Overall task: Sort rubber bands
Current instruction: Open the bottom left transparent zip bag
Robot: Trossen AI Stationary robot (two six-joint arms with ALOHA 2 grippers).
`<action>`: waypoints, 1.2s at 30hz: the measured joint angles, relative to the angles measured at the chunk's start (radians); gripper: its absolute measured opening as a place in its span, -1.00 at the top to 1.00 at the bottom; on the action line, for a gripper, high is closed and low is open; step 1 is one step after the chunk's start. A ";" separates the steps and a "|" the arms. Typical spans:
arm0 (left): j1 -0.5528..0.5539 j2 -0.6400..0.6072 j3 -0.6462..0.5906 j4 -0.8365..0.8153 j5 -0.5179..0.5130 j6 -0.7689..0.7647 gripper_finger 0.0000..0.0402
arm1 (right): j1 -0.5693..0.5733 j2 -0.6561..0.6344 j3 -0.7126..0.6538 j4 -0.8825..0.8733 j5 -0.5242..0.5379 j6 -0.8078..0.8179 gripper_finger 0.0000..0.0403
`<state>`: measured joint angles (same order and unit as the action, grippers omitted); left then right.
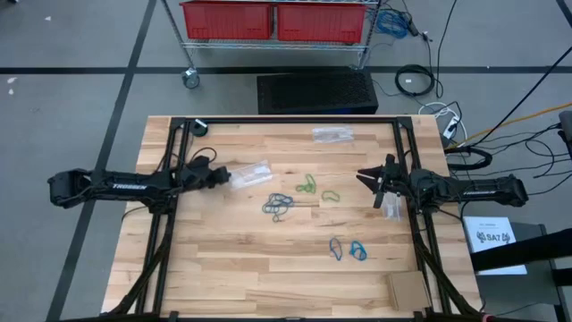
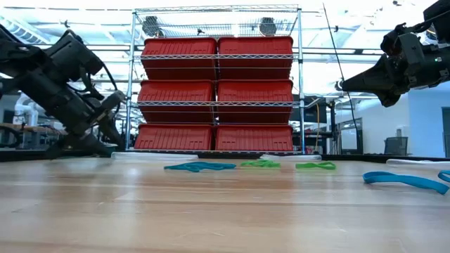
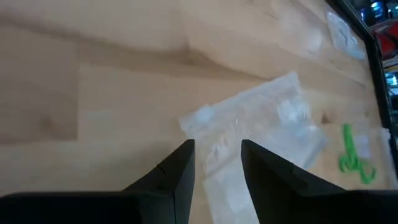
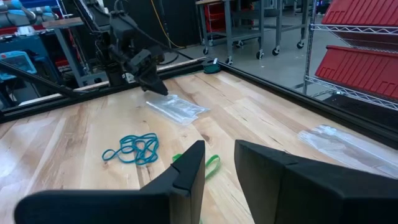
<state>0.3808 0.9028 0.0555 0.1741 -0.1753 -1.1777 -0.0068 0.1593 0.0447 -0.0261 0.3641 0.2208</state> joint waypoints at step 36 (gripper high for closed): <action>0.019 0.000 0.032 -0.101 0.145 0.078 0.10 | 0.000 0.000 0.000 0.000 0.000 0.003 0.59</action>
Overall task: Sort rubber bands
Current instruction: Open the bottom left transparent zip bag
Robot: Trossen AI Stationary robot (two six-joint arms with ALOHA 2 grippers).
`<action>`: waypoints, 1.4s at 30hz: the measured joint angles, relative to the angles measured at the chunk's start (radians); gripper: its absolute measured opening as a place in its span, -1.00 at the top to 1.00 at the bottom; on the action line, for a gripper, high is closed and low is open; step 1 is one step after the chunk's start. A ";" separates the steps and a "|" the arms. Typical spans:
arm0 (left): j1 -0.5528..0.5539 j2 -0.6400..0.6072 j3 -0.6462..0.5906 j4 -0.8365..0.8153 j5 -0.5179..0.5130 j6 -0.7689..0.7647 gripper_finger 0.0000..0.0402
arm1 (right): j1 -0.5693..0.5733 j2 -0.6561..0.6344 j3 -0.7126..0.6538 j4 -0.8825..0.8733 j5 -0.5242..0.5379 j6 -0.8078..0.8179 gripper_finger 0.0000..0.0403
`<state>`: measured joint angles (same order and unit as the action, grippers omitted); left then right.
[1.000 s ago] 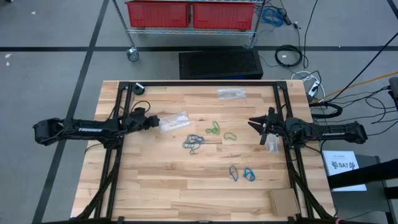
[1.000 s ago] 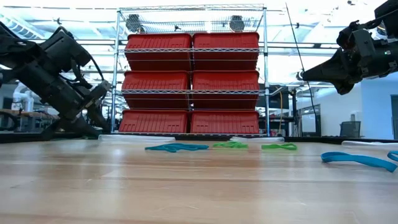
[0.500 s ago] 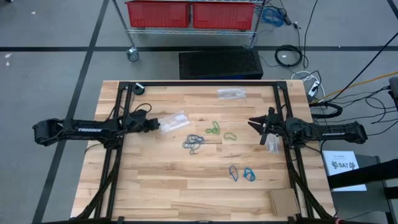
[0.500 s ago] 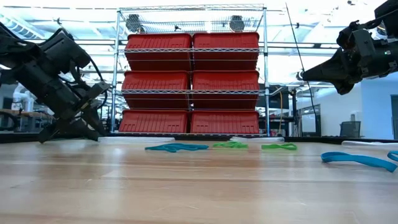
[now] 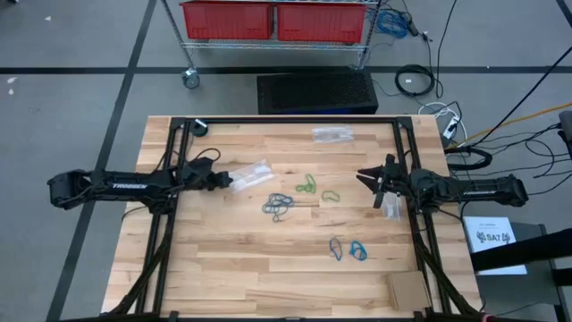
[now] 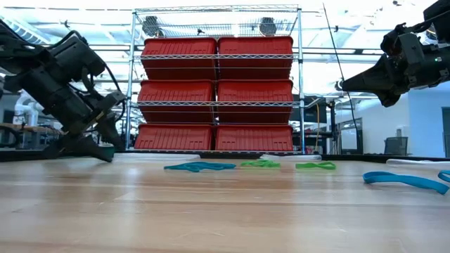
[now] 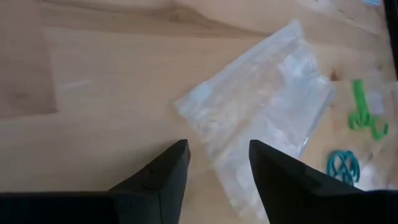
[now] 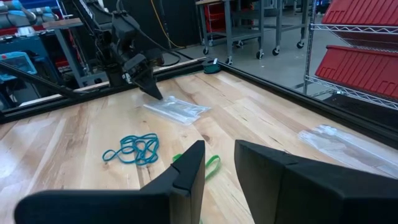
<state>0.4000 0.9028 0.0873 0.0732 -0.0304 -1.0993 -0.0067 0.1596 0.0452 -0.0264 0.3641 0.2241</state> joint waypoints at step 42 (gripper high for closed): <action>0.048 0.280 -0.005 0.277 0.121 0.050 0.15 | 0.000 0.000 0.000 0.000 0.000 0.000 0.59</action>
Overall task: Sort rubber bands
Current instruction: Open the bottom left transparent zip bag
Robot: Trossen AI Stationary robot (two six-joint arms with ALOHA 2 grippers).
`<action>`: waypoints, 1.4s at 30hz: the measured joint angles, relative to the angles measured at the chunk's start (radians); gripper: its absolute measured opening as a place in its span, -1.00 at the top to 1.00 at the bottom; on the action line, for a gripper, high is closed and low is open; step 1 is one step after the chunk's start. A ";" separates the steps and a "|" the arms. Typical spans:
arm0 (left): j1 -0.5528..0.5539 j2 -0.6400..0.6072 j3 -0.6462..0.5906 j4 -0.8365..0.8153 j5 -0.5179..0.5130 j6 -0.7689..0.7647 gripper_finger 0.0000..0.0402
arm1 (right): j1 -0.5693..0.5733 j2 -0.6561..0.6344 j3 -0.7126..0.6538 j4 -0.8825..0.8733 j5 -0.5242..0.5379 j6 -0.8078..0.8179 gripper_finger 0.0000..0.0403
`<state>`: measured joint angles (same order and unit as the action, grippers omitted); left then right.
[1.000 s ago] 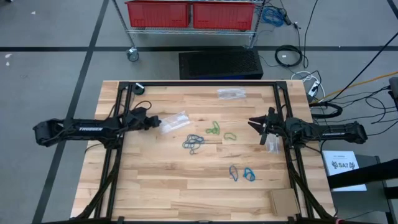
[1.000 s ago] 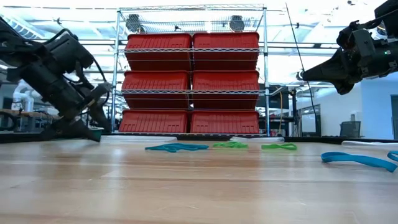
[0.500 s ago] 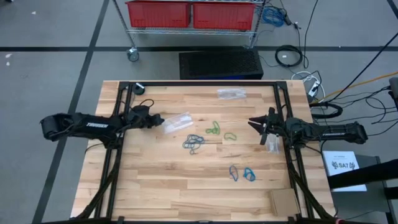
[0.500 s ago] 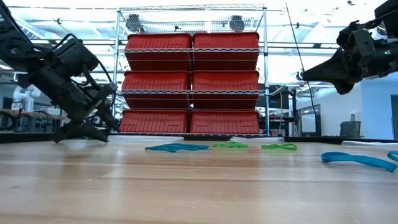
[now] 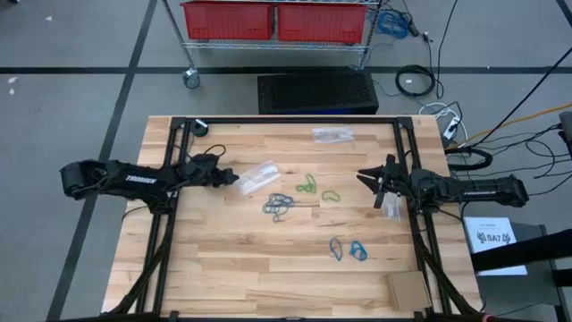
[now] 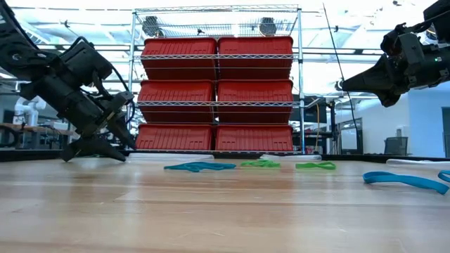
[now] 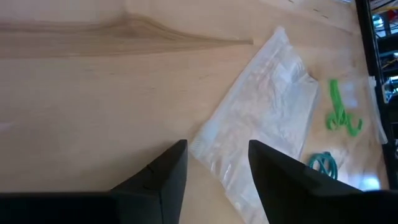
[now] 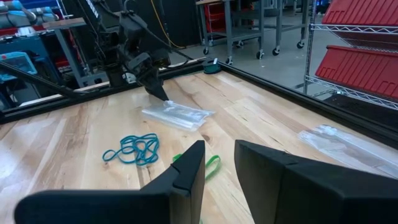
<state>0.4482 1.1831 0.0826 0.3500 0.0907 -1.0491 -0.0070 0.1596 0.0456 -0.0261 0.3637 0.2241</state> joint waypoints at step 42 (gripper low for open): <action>-0.122 0.005 0.015 0.001 -0.073 -0.145 0.14 | 0.000 0.000 0.000 0.000 -0.005 0.004 0.59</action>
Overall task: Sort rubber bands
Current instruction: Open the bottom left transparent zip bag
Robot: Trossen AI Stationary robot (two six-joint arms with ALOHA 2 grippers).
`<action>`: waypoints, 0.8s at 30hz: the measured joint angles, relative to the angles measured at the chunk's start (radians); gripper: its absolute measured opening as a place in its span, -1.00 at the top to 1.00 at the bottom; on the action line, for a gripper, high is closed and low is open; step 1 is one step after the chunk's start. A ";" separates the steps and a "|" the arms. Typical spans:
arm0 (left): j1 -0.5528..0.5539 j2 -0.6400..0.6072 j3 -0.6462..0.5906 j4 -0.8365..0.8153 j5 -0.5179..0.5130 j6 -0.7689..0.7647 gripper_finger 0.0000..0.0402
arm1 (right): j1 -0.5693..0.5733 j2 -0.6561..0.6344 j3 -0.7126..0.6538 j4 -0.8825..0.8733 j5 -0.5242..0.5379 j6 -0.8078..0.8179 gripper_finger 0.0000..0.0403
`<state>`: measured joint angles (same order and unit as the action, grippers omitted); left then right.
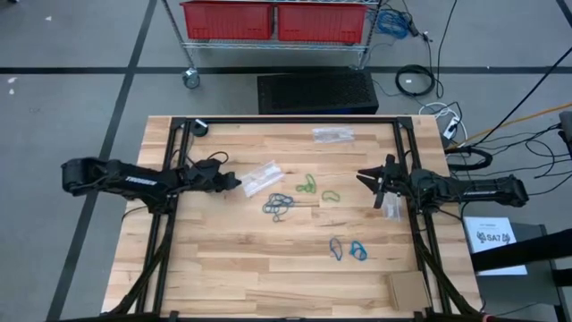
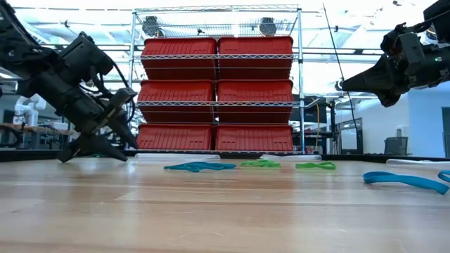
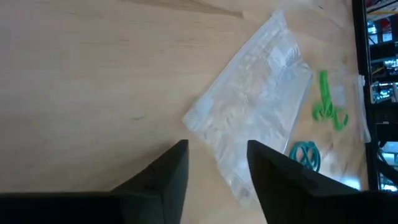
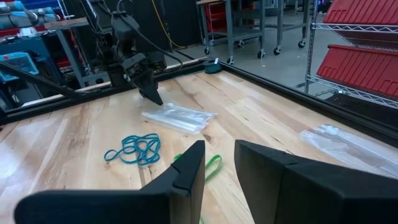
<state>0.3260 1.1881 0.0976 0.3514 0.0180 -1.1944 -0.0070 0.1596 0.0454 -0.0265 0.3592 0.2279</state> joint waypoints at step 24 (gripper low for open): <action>0.001 0.161 0.070 0.055 -0.093 0.137 0.54 | 0.000 0.000 0.000 0.000 -0.002 -0.003 0.59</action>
<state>0.3266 1.3489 0.1681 0.4063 -0.0753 -1.0571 -0.0071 0.1596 0.0452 -0.0266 0.3569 0.2245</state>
